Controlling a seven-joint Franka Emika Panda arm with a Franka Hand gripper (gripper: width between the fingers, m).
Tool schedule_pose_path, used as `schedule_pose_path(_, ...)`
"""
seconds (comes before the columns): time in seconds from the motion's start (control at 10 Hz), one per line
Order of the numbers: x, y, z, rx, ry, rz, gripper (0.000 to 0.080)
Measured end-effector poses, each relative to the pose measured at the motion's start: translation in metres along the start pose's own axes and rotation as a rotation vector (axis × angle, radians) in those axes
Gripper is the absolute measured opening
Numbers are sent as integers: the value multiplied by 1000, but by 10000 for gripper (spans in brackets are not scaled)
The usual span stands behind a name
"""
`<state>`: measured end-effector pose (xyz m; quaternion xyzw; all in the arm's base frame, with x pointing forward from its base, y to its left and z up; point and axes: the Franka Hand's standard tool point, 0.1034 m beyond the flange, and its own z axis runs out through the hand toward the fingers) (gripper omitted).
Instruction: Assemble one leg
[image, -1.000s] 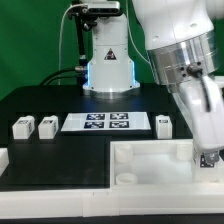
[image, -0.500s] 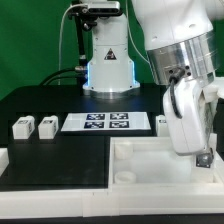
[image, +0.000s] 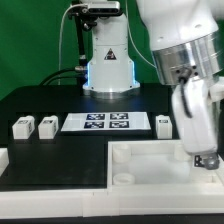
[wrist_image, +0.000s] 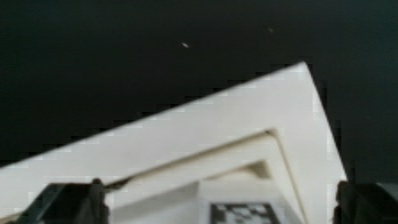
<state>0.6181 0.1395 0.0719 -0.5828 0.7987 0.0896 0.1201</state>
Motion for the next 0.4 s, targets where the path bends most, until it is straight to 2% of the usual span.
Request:
schedule_pose_path(0.2,-16,7,-22,-3,-17,-14,649)
schedule_pose_path(0.4,-16,8,-18,-7,-14,-19,648)
